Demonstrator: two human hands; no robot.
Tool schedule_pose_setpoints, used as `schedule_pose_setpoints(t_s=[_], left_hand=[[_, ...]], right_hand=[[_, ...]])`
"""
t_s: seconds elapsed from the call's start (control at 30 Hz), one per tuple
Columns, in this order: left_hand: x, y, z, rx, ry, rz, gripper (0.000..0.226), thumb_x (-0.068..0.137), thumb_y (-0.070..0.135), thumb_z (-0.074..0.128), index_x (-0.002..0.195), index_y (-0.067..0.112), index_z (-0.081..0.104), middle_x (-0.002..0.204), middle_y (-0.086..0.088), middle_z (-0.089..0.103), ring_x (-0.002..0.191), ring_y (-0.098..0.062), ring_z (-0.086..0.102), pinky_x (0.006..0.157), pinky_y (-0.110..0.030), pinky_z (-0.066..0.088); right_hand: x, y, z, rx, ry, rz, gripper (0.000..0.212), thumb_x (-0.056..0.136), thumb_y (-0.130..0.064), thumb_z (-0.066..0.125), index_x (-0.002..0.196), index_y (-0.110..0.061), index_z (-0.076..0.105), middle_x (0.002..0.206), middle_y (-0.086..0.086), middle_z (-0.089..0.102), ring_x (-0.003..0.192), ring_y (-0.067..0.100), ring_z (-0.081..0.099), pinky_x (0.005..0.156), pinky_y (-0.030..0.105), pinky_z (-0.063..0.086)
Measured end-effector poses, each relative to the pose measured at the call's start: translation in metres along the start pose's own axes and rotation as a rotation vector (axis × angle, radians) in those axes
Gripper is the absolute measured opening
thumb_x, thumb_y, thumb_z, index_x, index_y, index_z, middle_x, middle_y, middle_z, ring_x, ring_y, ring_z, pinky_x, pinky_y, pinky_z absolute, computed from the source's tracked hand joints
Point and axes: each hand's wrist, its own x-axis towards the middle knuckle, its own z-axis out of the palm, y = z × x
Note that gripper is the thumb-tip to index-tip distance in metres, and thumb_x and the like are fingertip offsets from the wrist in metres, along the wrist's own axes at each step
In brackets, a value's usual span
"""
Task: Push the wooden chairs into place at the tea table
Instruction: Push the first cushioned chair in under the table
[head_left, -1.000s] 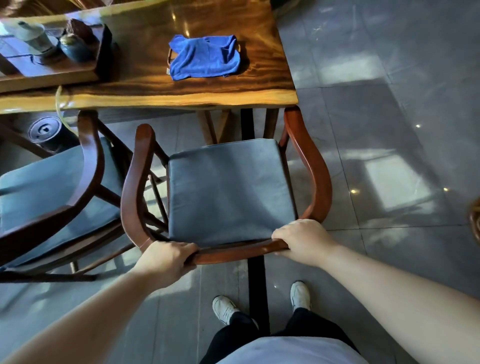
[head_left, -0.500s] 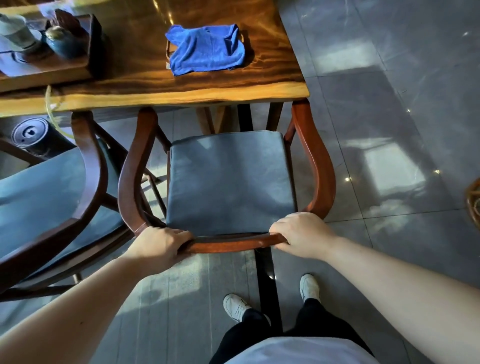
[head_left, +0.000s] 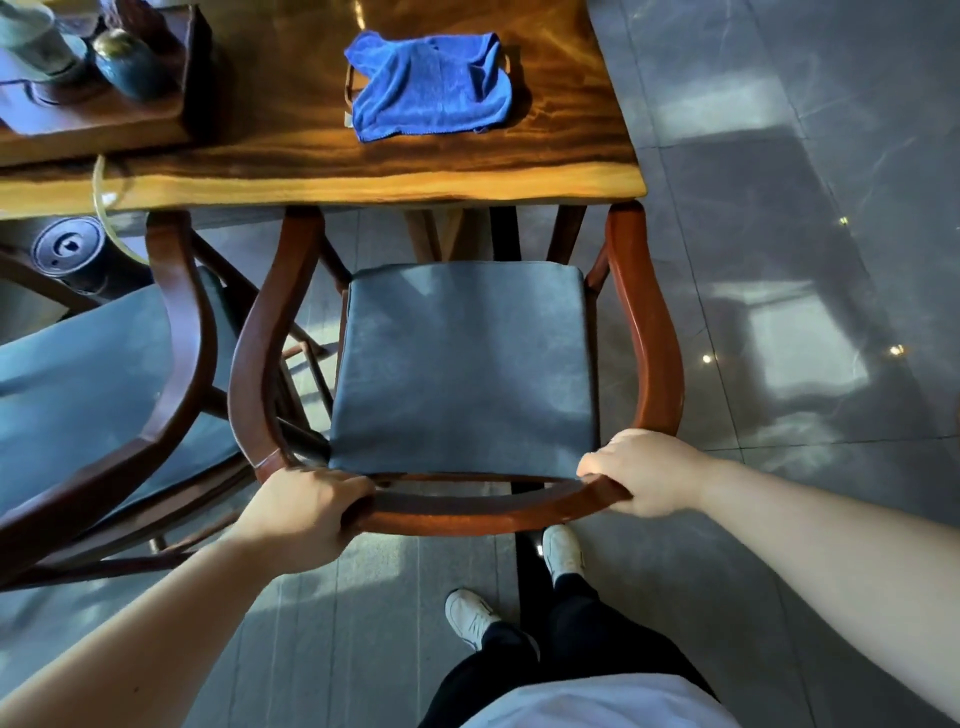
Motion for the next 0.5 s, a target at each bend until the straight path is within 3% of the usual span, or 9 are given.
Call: schedule_pose_setpoints(t_s=[0.1,0.2,0.27,0.4,0.5], left_hand=[[0.003,0.023,-0.003,0.028,-0.002,-0.063,0.02,0.062,0.023,0.069,0.078,0.027,0.059,0.067,0.009,0.062,0.06,-0.021,0.062,0.046,-0.029,0.048],[0.016,0.07,0.003,0.065,0.033,-0.028,0.022,0.068,0.036,0.065,0.087,0.025,0.06,0.075,0.008,0.066,0.068,-0.022,0.064,0.05,-0.032,0.051],[0.03,0.099,0.011,0.136,0.013,-0.054,0.029,0.066,0.042,0.073,0.082,0.023,0.059,0.07,0.007,0.065,0.06,-0.024,0.064,0.045,-0.03,0.048],[0.037,0.111,0.021,0.163,0.036,-0.121,0.034,0.064,0.041,0.08,0.068,0.02,0.054,0.056,0.003,0.058,0.047,-0.027,0.058,0.041,-0.03,0.043],[0.037,0.114,0.018,0.161,0.05,-0.133,0.035,0.065,0.043,0.079,0.067,0.02,0.054,0.055,0.004,0.058,0.046,-0.026,0.058,0.041,-0.03,0.043]], right_hand=[[0.005,0.001,-0.01,-0.097,-0.096,-0.09,0.019,0.086,-0.043,0.056,0.095,-0.029,0.047,0.083,-0.007,0.065,0.075,0.02,0.063,0.069,0.039,0.052],[0.007,-0.001,-0.015,-0.116,-0.154,-0.092,0.022,0.086,-0.039,0.06,0.101,-0.026,0.05,0.089,-0.006,0.064,0.079,0.018,0.063,0.067,0.039,0.053],[0.01,0.001,-0.018,-0.141,-0.203,-0.072,0.025,0.084,-0.037,0.061,0.103,-0.022,0.055,0.094,-0.004,0.063,0.083,0.02,0.063,0.068,0.038,0.052],[0.014,0.002,-0.018,-0.13,-0.279,-0.063,0.013,0.084,-0.03,0.061,0.087,-0.02,0.054,0.09,-0.002,0.058,0.082,0.022,0.059,0.07,0.037,0.048],[0.014,0.006,-0.019,-0.107,-0.287,-0.062,0.011,0.084,-0.026,0.061,0.081,-0.022,0.052,0.084,-0.003,0.056,0.074,0.02,0.053,0.079,0.041,0.049]])
